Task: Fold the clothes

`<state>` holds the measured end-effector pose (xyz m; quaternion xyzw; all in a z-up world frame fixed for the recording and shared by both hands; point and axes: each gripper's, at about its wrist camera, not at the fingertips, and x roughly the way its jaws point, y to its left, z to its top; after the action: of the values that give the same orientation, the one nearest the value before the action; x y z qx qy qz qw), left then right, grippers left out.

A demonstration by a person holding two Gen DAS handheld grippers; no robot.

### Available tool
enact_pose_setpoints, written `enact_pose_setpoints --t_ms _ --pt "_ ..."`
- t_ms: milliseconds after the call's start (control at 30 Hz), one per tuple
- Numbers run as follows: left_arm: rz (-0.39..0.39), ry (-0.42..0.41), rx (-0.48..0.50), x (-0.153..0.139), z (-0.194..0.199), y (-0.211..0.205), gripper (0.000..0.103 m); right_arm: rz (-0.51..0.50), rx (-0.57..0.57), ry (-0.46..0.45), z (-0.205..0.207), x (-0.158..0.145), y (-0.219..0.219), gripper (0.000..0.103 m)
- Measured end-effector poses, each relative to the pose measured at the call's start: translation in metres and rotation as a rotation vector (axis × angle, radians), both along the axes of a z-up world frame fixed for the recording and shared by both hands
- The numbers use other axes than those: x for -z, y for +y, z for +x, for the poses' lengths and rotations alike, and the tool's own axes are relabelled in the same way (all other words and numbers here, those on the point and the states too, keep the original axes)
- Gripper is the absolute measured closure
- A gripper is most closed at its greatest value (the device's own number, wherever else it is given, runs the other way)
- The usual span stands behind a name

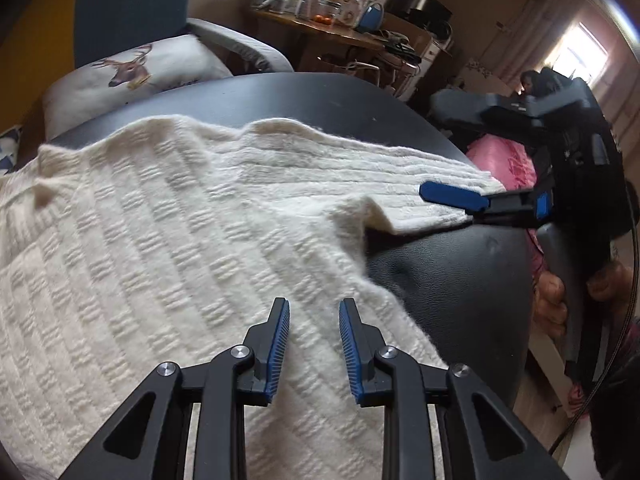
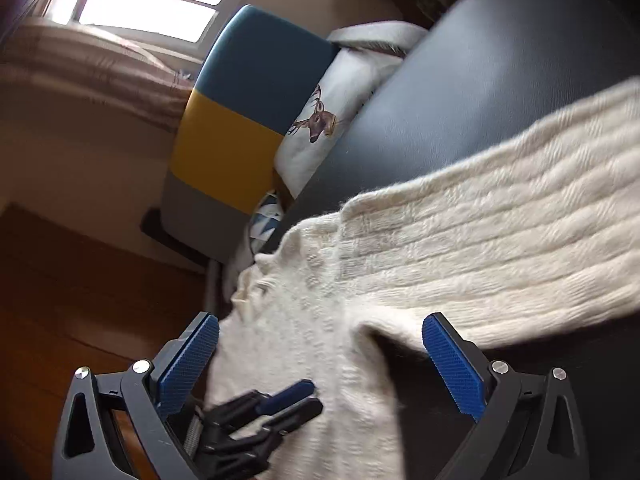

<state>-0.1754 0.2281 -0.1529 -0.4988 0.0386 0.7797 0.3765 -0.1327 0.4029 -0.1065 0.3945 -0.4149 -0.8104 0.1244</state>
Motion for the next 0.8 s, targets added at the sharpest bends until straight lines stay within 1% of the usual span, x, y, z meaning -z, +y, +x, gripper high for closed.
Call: enact_pose_setpoints --t_ms 100,167,200,267,300,400,433,500,567,600,633,700,733,800 --pt "-0.035 -0.013 0.035 0.009 0.001 0.016 0.079 0.210 -0.012 -0.066 -0.010 -0.003 0.000 0.000" --pt "-0.056 -0.014 0.047 0.014 0.000 0.023 0.079 0.396 -0.015 -0.158 -0.018 0.006 0.004 0.000" --pt "-0.066 -0.016 0.053 0.016 -0.001 0.027 0.079 0.466 -0.016 -0.203 -0.021 0.013 0.006 0.000" --pt "-0.070 -0.035 0.054 0.018 -0.003 0.031 0.079 0.570 -0.020 -0.268 -0.025 0.027 0.012 0.000" --pt "-0.072 -0.040 0.059 0.018 -0.004 0.032 0.078 0.608 -0.026 -0.276 -0.026 0.031 0.014 0.000" --pt "-0.128 0.005 0.088 0.019 0.001 0.041 0.077 0.716 -0.042 -0.295 -0.029 0.042 0.019 0.000" --pt "-0.138 0.025 0.092 0.019 0.005 0.042 0.077 0.736 -0.046 -0.294 -0.030 0.043 0.019 0.000" --pt "-0.098 -0.002 0.069 0.017 0.002 0.036 0.077 0.756 -0.055 -0.294 -0.031 0.044 0.020 0.000" --pt "-0.056 -0.030 0.047 0.015 -0.001 0.030 0.077 0.750 -0.066 -0.288 -0.030 0.044 0.024 0.000" --pt "-0.017 -0.046 0.029 0.011 -0.006 0.023 0.077 0.738 -0.072 -0.282 -0.028 0.043 0.027 0.000" --pt "0.023 -0.062 0.010 0.007 -0.010 0.016 0.077 0.723 -0.074 -0.276 -0.027 0.041 0.030 0.000" --pt "0.073 -0.051 -0.036 -0.004 -0.022 0.000 0.077 0.668 -0.070 -0.236 -0.024 0.030 0.034 0.000" --pt "0.099 -0.054 -0.061 -0.008 -0.031 -0.009 0.077 0.630 -0.072 -0.196 -0.022 0.023 0.036 0.000" --pt "0.109 -0.054 -0.110 -0.012 -0.049 -0.023 0.077 0.543 -0.102 -0.114 -0.022 0.009 0.036 0.000"
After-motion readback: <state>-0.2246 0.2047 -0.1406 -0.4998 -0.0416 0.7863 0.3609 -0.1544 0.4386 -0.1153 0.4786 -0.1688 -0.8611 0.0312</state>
